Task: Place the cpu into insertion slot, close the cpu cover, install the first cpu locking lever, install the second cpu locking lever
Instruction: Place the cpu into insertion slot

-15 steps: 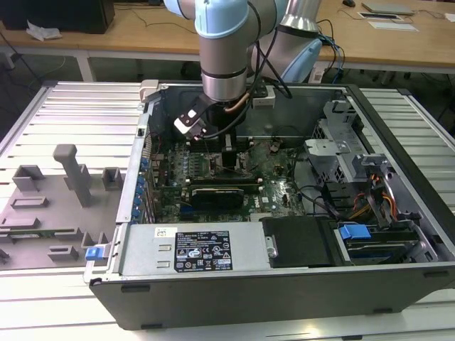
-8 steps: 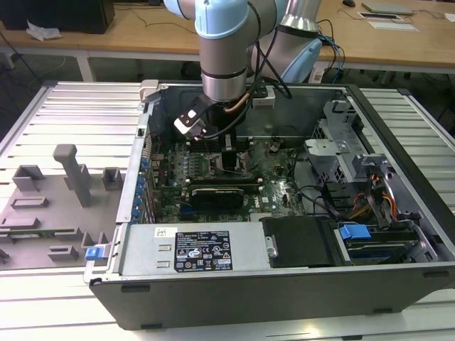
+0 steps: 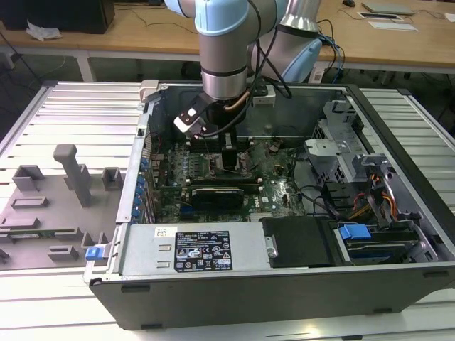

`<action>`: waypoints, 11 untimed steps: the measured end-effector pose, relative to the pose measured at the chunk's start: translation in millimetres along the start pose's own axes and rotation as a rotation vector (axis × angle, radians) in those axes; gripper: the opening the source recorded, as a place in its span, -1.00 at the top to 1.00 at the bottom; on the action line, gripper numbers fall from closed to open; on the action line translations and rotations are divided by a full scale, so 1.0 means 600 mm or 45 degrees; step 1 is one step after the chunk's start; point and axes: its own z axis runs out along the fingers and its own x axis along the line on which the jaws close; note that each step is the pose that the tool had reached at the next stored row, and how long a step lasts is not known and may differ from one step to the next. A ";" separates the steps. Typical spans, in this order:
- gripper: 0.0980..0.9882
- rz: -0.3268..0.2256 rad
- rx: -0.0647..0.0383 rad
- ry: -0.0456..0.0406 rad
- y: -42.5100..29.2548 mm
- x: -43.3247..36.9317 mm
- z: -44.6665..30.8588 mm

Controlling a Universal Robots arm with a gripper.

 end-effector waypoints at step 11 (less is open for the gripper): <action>-0.17 -0.002 0.000 -0.025 0.001 0.000 -0.007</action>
